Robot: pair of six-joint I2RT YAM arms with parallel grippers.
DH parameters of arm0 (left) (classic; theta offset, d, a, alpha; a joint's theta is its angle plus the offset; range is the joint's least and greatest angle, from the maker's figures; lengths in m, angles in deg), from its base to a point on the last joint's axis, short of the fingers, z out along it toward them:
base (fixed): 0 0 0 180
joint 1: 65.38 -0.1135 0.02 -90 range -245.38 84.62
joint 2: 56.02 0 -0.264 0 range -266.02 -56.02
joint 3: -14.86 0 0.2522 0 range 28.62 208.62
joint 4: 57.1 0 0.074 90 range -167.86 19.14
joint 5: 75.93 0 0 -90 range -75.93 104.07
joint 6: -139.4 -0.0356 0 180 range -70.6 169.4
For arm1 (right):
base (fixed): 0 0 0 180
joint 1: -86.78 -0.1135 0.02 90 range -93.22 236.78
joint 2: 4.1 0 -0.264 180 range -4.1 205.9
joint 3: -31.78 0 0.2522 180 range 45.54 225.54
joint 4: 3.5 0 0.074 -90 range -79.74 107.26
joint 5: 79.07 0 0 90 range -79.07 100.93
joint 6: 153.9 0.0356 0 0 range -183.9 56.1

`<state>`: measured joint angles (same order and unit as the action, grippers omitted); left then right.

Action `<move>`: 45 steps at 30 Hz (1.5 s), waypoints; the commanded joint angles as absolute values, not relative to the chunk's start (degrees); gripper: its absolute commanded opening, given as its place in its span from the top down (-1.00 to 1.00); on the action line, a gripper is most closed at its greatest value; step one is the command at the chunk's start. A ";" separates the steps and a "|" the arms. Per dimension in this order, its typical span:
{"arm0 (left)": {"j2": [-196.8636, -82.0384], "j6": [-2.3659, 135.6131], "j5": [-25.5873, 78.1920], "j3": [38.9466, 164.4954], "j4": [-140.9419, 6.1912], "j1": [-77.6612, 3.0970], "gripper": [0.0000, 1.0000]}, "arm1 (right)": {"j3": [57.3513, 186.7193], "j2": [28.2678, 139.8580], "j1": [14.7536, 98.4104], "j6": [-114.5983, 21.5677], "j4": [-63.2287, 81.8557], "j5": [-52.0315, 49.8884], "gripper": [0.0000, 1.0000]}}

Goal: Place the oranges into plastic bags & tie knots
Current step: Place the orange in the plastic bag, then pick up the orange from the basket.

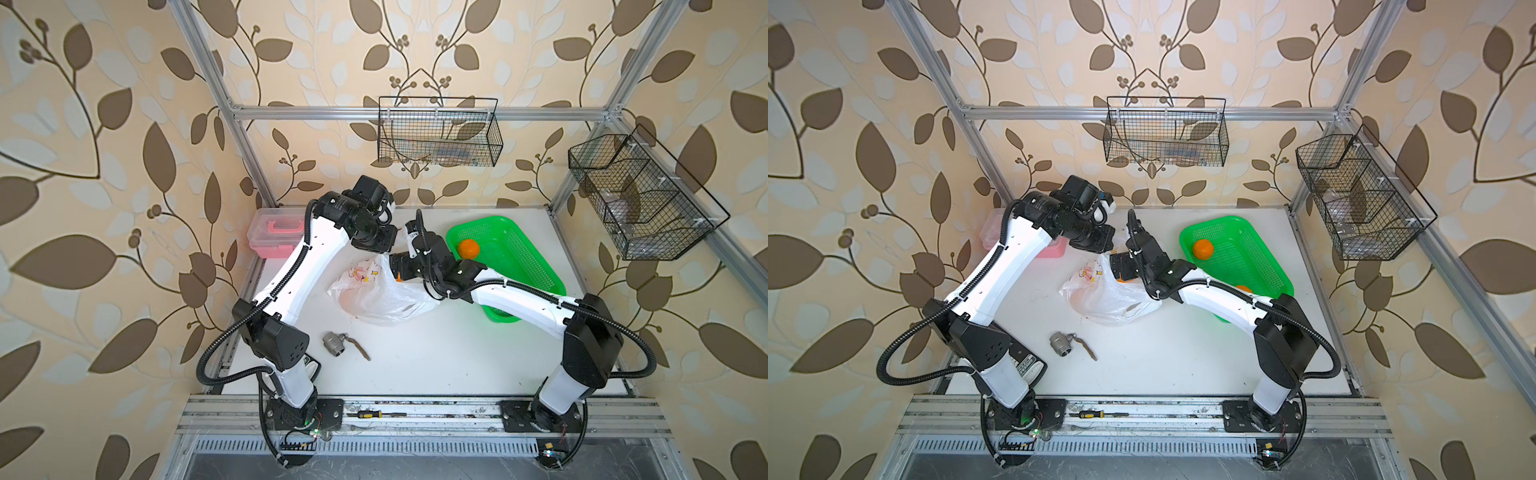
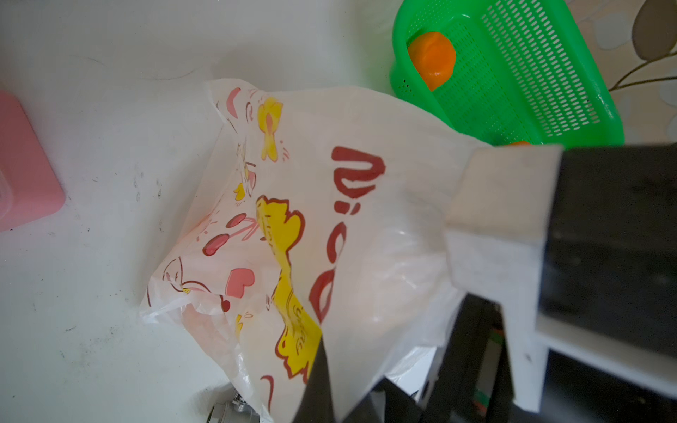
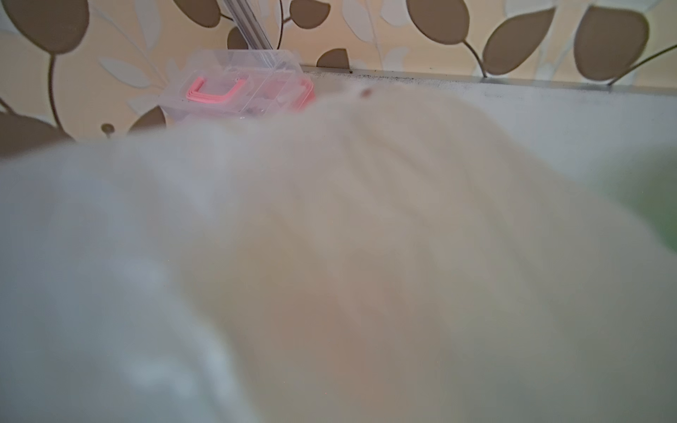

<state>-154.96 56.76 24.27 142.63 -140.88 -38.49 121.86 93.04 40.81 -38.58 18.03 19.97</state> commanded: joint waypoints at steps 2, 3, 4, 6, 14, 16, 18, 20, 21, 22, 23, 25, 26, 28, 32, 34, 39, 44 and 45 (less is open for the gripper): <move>-152.03 55.82 23.74 142.09 -140.51 -39.04 1.00 | 122.74 88.86 39.94 -39.88 19.40 20.84 -0.95; -152.02 55.82 23.74 142.08 -140.47 -39.04 1.00 | 122.09 87.37 39.85 -40.03 19.91 20.74 -0.95; -152.03 55.82 23.75 142.06 -140.38 -39.03 1.00 | 121.29 85.79 39.56 -40.25 20.28 20.69 -0.95; -152.04 55.85 23.79 142.08 -140.38 -39.06 1.00 | 119.69 82.38 39.00 -40.65 21.35 20.69 -0.94; -152.57 55.91 23.41 141.91 -140.25 -39.02 1.00 | 113.07 68.03 37.79 -39.58 25.67 17.32 -0.93; -152.90 55.99 23.60 141.82 -140.20 -39.04 1.00 | 111.82 65.16 38.57 -38.90 26.03 15.73 -0.93; -153.12 56.08 23.64 142.04 -140.16 -39.04 1.00 | 110.45 62.38 40.17 -38.35 26.12 14.26 -0.93; -153.23 56.08 23.81 142.08 -140.20 -39.04 1.00 | 108.31 59.12 43.64 -37.93 26.30 12.80 -0.98; -153.23 56.08 23.83 142.17 -140.20 -39.01 1.00 | 107.44 58.15 46.10 -37.68 26.60 12.11 -1.00; -153.25 56.00 23.87 142.17 -140.20 -39.02 1.00 | 106.74 57.43 49.52 -37.69 27.56 10.46 -1.00; -153.25 56.01 23.88 142.22 -140.27 -39.01 1.00 | 106.15 57.47 53.45 -38.26 28.43 8.76 -1.00; -153.10 55.94 23.98 142.26 -140.27 -39.01 1.00 | 105.93 59.37 60.85 -39.22 31.16 7.07 -1.00; -153.09 55.93 24.05 142.29 -140.24 -39.06 1.00 | 105.85 61.10 64.44 -40.68 31.82 6.05 -1.00; -153.00 55.86 24.18 142.29 -140.20 -39.01 1.00 | 106.29 64.94 69.64 -42.15 32.75 5.85 -1.00; -153.03 55.83 24.18 142.26 -140.29 -39.04 1.00 | 108.59 74.79 76.19 -44.91 32.07 7.87 -1.00; -153.09 55.82 24.18 142.43 -140.29 -39.02 1.00 | 110.54 80.28 77.74 -45.33 32.05 8.44 -0.99; -152.99 55.73 24.55 142.44 -140.55 -39.02 1.00 | 122.33 99.24 78.90 -47.35 32.36 11.37 -0.99; -152.79 55.62 24.62 142.26 -140.47 -39.01 1.00 | 130.28 109.61 79.04 -47.13 33.01 11.00 -0.93; -152.90 55.66 24.71 142.26 -140.38 -39.01 1.00 | 131.44 111.02 78.97 -47.05 33.03 10.54 -0.94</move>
<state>-154.80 56.76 24.14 141.96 -140.07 -38.49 127.28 109.08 79.17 -46.14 32.07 10.50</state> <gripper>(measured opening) 0.054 0.969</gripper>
